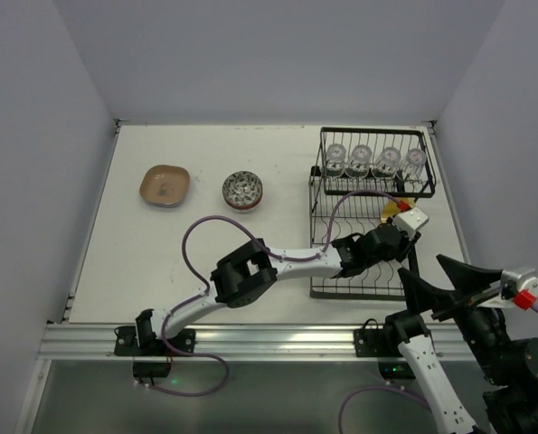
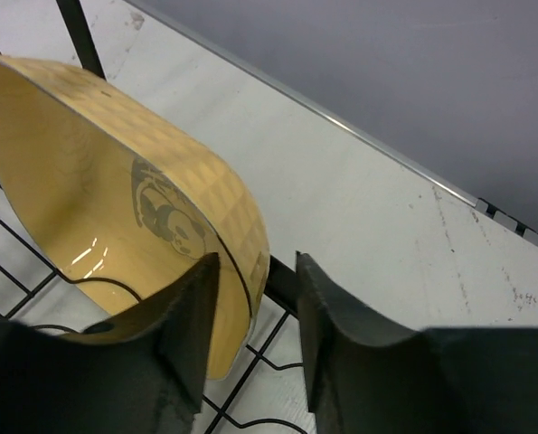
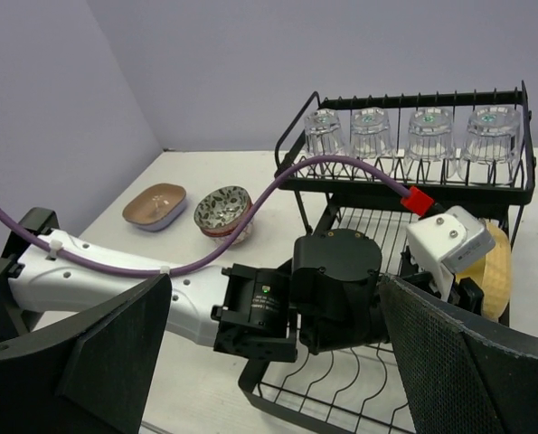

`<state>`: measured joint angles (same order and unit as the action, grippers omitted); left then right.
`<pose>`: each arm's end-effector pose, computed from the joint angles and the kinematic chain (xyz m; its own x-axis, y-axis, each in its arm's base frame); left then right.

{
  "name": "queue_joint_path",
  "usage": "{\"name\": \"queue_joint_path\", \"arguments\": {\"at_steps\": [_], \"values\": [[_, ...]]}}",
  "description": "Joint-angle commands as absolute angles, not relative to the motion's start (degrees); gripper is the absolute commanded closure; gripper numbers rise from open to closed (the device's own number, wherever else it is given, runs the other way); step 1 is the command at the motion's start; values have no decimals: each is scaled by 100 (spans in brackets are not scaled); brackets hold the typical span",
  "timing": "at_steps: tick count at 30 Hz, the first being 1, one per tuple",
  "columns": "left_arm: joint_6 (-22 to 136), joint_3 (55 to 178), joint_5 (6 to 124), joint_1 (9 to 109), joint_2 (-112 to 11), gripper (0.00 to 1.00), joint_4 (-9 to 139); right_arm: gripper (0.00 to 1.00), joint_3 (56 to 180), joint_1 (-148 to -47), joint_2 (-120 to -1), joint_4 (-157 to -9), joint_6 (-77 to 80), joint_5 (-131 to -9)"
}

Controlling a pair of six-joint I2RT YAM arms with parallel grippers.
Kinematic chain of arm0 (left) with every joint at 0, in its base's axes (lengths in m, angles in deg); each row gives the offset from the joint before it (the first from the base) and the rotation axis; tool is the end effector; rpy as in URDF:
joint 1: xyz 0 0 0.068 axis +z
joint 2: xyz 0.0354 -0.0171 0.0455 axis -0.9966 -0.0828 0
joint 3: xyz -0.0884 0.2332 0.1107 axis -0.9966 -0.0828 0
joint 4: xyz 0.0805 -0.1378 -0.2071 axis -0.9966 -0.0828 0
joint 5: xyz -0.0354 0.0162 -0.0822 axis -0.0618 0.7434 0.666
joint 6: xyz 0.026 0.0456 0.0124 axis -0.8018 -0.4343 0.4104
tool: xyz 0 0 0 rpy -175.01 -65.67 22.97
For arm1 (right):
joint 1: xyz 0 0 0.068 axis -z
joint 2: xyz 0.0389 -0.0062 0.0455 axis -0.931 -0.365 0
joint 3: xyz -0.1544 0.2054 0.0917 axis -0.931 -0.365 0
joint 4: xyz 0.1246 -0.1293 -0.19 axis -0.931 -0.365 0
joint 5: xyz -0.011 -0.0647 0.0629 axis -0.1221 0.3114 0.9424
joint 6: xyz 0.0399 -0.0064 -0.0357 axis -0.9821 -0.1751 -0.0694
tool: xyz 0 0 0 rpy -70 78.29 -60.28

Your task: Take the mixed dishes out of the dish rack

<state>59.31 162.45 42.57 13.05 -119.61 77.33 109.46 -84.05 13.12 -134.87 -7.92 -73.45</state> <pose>0.1877 -0.5566 0.1914 -0.2651 0.0593 -0.9624 0.8110 0.5537 -0.1892 -0.0611 -0.0138 0.4025 0.0224 0.2921 -0.9561 -0.3622 0.8938 0.2645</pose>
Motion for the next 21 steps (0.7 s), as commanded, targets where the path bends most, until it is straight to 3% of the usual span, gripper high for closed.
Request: {"name": "queue_joint_path", "arguments": {"at_steps": [1,8,16,21], "values": [[5931,16510,4536,1327,-12049,63,7897,1,10919,-8415,1365,-13368,-822,-7170],[6212,16590,4756,1511,-12163,87,8003,1,10893,-8406,1444,-13351,-822,-7196],[6221,16713,4906,1590,-12251,100,8161,1,10902,-8406,1444,-13386,-795,-7196],[6265,16406,5195,1608,-12094,100,8459,1,10867,-8406,1470,-13377,-752,-7258]]}}
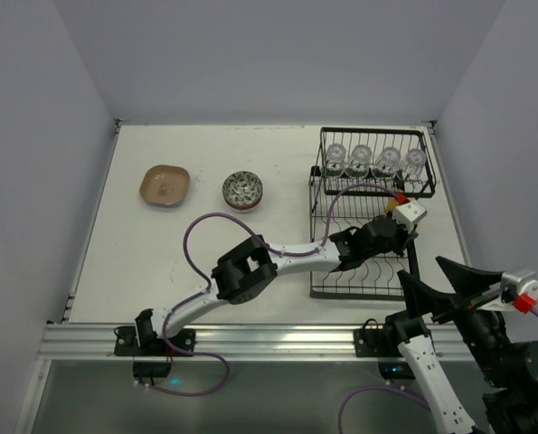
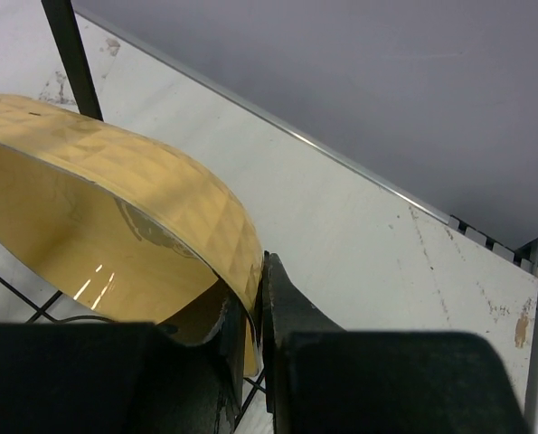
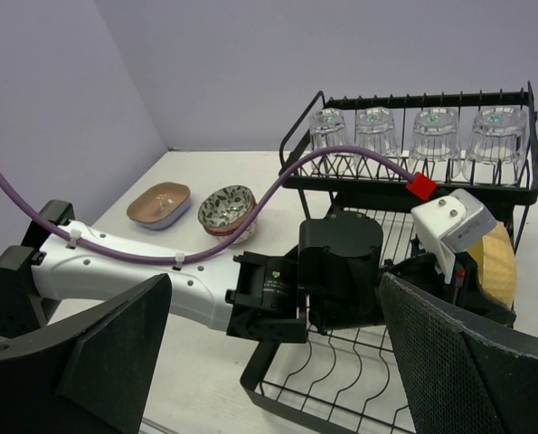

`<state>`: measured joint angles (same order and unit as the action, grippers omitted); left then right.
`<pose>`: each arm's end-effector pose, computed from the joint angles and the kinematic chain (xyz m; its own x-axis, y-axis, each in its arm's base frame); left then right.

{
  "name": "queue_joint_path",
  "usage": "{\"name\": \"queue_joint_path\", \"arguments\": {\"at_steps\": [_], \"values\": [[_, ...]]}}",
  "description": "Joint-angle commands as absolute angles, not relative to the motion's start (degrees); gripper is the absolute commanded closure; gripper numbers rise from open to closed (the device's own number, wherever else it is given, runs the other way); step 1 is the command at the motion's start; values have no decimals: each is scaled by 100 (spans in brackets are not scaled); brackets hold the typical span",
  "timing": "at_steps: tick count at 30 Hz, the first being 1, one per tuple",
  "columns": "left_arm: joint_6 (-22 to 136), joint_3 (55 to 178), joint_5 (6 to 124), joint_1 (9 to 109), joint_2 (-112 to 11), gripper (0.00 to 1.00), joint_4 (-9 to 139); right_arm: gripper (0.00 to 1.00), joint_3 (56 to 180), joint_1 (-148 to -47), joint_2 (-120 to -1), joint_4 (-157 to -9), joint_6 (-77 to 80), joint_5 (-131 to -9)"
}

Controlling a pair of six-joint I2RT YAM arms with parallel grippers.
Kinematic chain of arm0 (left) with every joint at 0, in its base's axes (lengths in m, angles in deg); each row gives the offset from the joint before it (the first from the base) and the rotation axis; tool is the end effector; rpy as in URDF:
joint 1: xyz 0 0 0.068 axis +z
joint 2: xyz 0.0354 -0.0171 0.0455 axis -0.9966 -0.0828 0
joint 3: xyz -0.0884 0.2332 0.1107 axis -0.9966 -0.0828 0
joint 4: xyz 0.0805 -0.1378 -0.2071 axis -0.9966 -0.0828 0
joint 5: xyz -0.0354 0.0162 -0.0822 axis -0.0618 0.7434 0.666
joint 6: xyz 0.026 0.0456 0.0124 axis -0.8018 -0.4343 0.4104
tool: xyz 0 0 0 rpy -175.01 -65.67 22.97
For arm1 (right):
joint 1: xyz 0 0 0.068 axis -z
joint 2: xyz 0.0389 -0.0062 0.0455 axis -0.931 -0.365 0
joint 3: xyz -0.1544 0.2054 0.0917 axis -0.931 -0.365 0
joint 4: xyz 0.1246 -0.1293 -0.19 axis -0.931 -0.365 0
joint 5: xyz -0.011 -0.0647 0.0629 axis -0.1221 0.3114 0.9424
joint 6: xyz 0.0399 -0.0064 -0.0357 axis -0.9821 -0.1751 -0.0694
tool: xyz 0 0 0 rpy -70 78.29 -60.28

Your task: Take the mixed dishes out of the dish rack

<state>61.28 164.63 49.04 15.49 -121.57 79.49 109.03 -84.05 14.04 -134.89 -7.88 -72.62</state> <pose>0.2099 -0.5560 0.1893 -0.2963 0.0166 -0.9549 0.8358 0.4884 -0.2509 -0.0638 -0.0141 0.3997 0.0265 0.2921 -0.9560 -0.3772 0.8886 0.2611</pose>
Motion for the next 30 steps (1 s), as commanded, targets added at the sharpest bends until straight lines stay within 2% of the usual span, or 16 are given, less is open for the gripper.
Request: {"name": "queue_joint_path", "arguments": {"at_steps": [1,9,17,26,30], "values": [[6273,16301,5265,1608,-12032,100,8712,1,10858,-8406,1461,-13377,-743,-7258],[6072,15342,5907,1476,-11373,100,9803,1,10858,-8415,1426,-13368,-716,-7267],[6019,14516,5856,1266,-10618,100,10402,1,10954,-8415,1435,-13395,-707,-7275],[6089,13409,5943,984,-9466,100,10482,1,10998,-8415,1417,-13377,-742,-7240],[6247,12838,5767,809,-8834,100,9852,1,11025,-8415,1435,-13289,-751,-7284]]}}
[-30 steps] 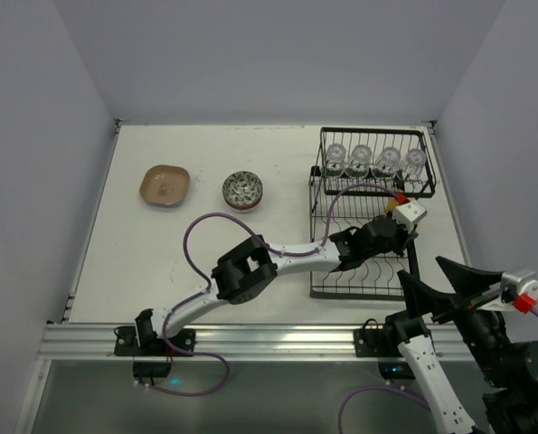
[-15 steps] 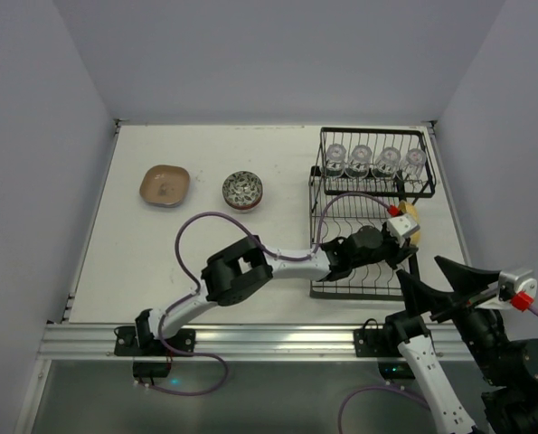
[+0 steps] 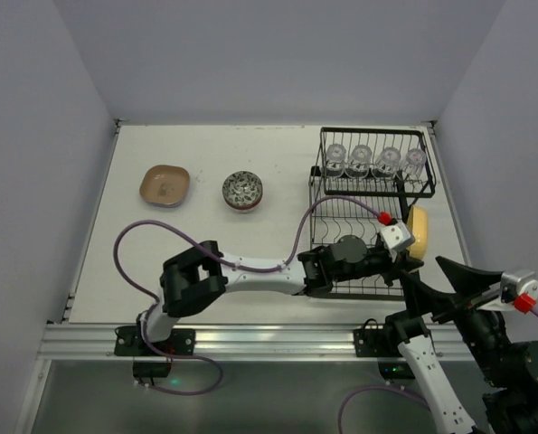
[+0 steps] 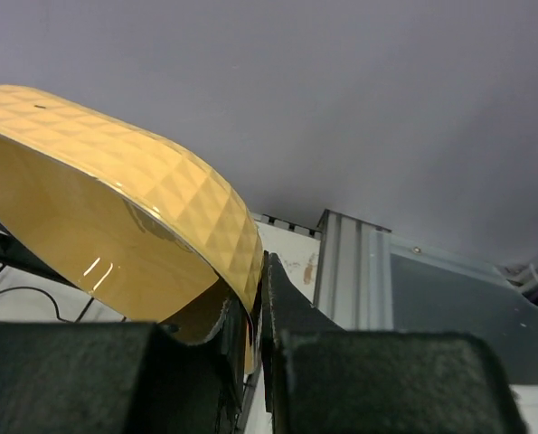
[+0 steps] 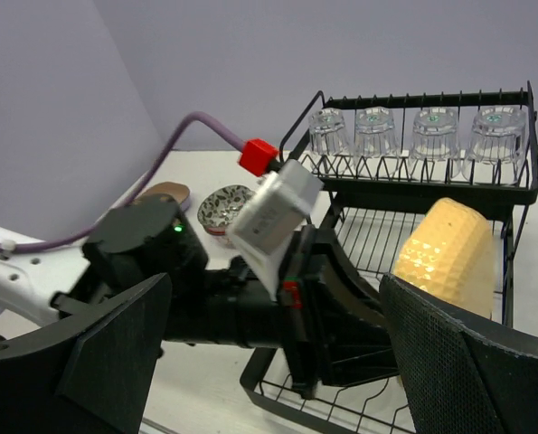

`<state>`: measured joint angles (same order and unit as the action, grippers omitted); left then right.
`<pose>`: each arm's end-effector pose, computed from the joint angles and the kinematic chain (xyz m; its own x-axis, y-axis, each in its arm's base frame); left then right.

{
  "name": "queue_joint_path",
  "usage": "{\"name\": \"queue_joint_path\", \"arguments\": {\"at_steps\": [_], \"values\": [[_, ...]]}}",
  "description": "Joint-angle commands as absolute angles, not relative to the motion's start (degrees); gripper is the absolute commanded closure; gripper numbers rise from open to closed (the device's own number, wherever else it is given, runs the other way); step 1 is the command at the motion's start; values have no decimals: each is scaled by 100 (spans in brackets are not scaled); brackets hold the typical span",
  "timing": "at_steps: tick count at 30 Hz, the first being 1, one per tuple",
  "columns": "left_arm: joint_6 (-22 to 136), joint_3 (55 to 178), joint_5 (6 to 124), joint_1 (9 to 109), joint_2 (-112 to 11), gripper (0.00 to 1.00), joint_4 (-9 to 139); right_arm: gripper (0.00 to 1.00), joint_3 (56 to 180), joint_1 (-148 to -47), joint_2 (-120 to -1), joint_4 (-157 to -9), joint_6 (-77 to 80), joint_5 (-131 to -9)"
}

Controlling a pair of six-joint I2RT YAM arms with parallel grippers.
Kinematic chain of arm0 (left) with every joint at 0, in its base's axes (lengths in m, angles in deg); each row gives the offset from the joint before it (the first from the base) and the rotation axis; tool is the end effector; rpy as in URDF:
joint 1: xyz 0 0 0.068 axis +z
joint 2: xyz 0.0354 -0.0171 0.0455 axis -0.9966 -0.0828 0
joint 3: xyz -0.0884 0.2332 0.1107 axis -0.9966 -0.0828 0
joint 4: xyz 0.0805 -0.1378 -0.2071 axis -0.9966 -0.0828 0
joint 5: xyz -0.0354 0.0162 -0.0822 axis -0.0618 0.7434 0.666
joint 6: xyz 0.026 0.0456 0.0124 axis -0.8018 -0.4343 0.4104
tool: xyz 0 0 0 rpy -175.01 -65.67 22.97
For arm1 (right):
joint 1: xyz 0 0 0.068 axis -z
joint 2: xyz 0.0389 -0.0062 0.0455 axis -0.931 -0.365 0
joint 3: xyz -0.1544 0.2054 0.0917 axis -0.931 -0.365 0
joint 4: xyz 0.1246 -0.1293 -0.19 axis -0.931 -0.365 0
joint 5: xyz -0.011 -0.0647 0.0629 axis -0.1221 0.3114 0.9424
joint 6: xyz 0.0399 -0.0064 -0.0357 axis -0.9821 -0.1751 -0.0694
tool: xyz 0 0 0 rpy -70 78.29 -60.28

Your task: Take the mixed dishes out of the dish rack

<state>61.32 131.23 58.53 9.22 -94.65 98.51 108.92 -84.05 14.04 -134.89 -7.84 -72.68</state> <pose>0.1190 -0.4837 0.2693 -0.2558 -0.1118 -0.9602 0.9440 0.1853 -0.2730 -0.0634 -0.0140 0.3994 0.0253 0.2911 -0.9563 -0.3758 0.8892 0.2608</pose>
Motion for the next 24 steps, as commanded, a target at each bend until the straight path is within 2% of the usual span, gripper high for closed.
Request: {"name": "queue_joint_path", "arguments": {"at_steps": [1,9,12,15,16,20,24], "values": [[6221,12802,5698,765,-8554,100,9649,1,11051,-8406,1426,-13289,-743,-7302],[6422,12452,4389,264,-7199,100,6441,1,11122,-8406,1400,-13228,-716,-7425],[6774,12240,3502,228,-6505,100,5352,1,11113,-8406,1365,-13175,-681,-7495],[7274,12536,2028,333,-6012,100,3867,1,11156,-8406,1312,-13140,-672,-7522],[7363,12651,1953,464,-5985,100,3498,1,11157,-8406,1295,-13122,-681,-7513],[7627,12767,2110,1894,-5766,100,2196,1,11069,-8415,1259,-13000,-804,-7425],[7329,12872,2652,4205,-5607,100,1684,1,10981,-8415,1233,-12947,-865,-7337]]}}
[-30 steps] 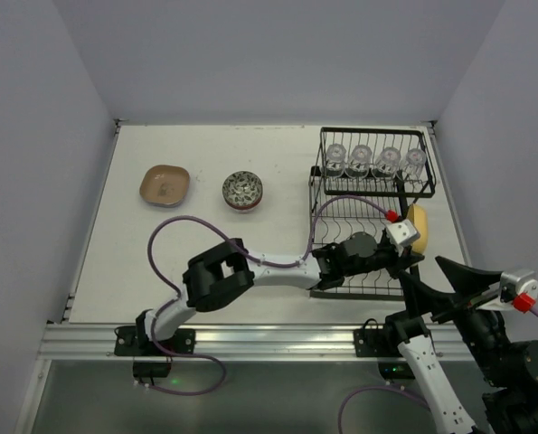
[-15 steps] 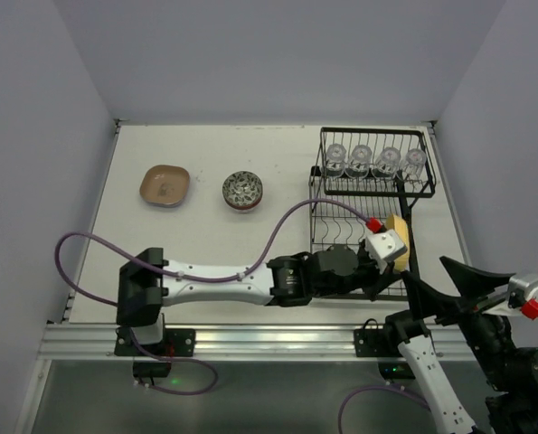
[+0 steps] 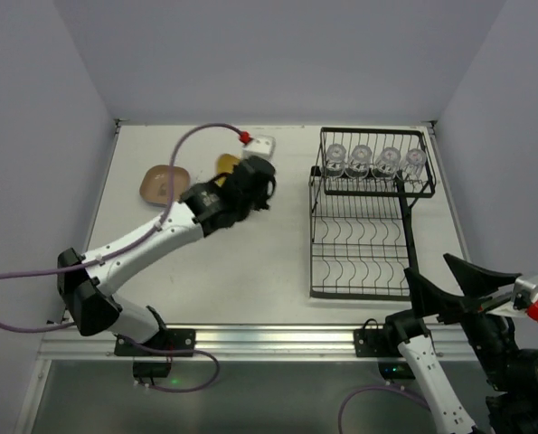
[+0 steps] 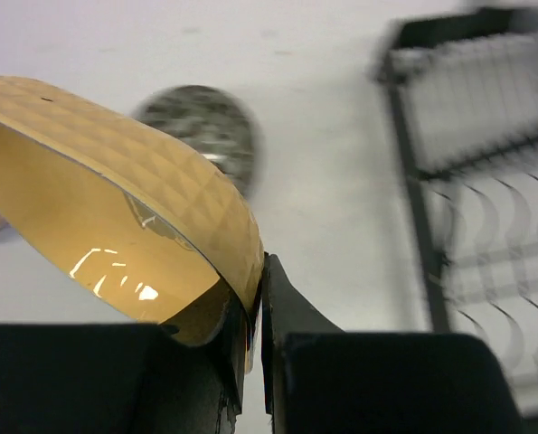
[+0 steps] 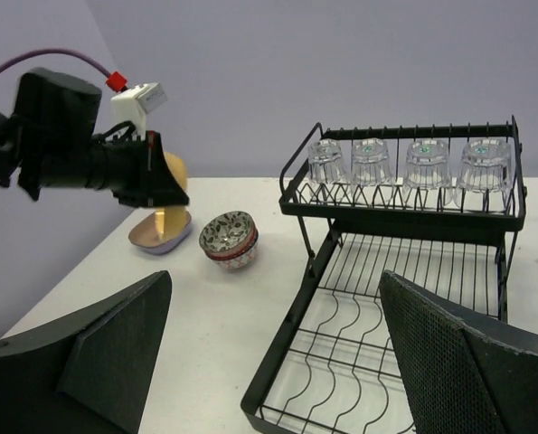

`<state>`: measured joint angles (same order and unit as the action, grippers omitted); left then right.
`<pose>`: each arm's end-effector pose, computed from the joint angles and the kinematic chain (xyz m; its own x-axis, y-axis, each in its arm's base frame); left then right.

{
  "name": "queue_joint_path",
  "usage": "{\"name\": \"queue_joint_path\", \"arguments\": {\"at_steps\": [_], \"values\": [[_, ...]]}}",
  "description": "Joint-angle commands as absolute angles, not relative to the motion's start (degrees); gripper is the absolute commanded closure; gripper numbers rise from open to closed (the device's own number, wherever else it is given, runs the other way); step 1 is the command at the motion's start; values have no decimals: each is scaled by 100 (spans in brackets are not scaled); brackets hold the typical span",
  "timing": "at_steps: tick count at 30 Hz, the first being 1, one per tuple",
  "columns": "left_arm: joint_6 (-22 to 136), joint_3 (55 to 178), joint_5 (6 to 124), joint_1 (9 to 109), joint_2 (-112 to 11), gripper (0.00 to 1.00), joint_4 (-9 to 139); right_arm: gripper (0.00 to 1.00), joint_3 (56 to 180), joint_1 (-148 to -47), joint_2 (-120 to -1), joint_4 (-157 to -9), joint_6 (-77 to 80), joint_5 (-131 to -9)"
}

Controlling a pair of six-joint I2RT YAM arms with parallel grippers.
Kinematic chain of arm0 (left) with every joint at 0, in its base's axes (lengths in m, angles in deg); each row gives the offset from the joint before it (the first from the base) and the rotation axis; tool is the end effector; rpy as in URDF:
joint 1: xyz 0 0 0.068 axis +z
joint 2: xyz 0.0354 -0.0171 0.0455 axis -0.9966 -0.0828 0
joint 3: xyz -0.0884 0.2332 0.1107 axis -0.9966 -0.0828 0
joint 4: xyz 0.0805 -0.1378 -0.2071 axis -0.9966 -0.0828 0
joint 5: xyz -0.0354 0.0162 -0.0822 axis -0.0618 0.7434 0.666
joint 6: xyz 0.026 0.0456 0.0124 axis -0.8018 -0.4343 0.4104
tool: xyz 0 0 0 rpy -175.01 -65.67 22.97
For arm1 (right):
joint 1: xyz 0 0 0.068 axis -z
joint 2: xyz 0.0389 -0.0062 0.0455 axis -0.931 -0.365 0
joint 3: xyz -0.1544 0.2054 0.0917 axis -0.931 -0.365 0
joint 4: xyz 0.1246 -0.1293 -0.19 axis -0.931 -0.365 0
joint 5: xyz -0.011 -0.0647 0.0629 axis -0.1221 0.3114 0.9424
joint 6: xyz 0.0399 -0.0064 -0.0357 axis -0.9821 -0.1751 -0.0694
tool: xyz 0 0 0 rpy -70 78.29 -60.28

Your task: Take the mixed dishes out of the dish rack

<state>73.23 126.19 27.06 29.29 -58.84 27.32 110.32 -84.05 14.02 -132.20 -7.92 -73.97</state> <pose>0.1941 -0.2562 0.3657 -0.5325 0.0613 -0.8442 0.2845 0.9523 -0.1103 -0.0700 -0.0166 0.4088 0.0956 0.3125 -0.9451 -0.3736 0.8913 0.2569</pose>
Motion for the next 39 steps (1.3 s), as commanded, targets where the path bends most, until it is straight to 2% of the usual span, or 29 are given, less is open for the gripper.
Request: {"name": "queue_joint_path", "arguments": {"at_steps": [1,3,5,6,12,18,30,33,35,36,37,39], "values": [[7050,12907,2882,4662,-5668,100,1675,1,10937,-8406,1224,-12938,-883,-7320],[6724,13257,3208,5933,-6322,100,1395,1,10893,-8406,1198,-12868,-918,-7258],[6564,13757,3288,6440,-7036,100,731,1,10814,-8406,1171,-12763,-962,-7153],[6468,14377,3384,6781,-7709,100,525,1,10796,-8406,1171,-12718,-962,-7118],[5869,16490,4068,7592,-9462,100,-346,1,10629,-8406,1224,-12630,-831,-7205],[5764,16686,3992,7901,-10106,100,-329,1,10515,-8415,1189,-12612,-707,-7144],[5597,16616,3491,7550,-10485,100,-232,1,10260,-8423,1241,-12428,-716,-6933],[5605,16598,3421,7514,-10511,91,-241,1,10278,-8415,1277,-12437,-707,-6915],[5623,16572,3368,7514,-10494,78,-250,1,10287,-8415,1285,-12437,-707,-6915],[5675,16563,3246,7514,-10476,70,-259,1,10287,-8415,1286,-12437,-707,-6906],[5693,16563,3193,7514,-10450,54,-294,1,10278,-8423,1277,-12437,-716,-6898],[5790,16528,3017,7514,-10336,38,-320,1,10269,-8423,1259,-12437,-716,-6880]]}}
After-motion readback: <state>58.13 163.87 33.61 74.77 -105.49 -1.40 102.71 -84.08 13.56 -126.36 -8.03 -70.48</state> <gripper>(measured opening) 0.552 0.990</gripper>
